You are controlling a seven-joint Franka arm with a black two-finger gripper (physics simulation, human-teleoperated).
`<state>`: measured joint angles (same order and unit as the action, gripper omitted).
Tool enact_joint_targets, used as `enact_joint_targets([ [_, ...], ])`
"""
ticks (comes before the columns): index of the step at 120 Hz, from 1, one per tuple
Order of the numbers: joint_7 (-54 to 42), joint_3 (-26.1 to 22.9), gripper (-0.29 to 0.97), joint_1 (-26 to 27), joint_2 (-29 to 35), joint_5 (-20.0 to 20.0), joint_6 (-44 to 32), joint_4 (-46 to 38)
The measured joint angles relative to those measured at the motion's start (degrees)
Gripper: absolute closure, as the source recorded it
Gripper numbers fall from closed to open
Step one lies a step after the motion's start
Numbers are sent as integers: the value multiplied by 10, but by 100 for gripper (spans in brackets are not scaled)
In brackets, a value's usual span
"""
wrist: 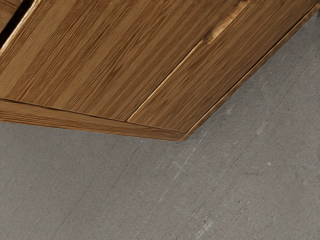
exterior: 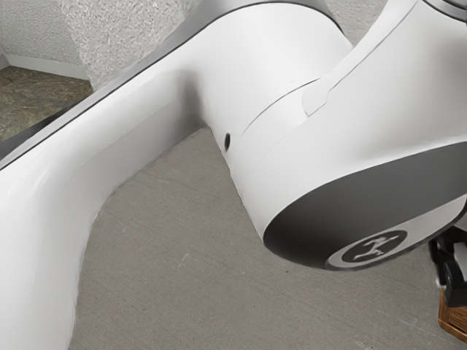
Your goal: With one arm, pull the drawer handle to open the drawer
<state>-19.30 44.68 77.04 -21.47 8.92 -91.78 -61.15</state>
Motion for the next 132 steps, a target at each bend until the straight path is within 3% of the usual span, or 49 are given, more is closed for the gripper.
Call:
enact_joint_targets([
  [50,-42,-62,2,-56,-7,-49,99,78],
  [75,-65,-116,2,-56,-12,-52,102,114],
  [103,-89,-134,2,-56,-28,-52,99,105],
  [112,-104,-142,2,-51,-29,-41,100,107],
  [118,-114,-154,2,-34,-24,-12,107,105],
  [128,-128,-219,2,-22,3,44,121,101],
  [132,-135,-254,2,-40,10,59,121,105],
])
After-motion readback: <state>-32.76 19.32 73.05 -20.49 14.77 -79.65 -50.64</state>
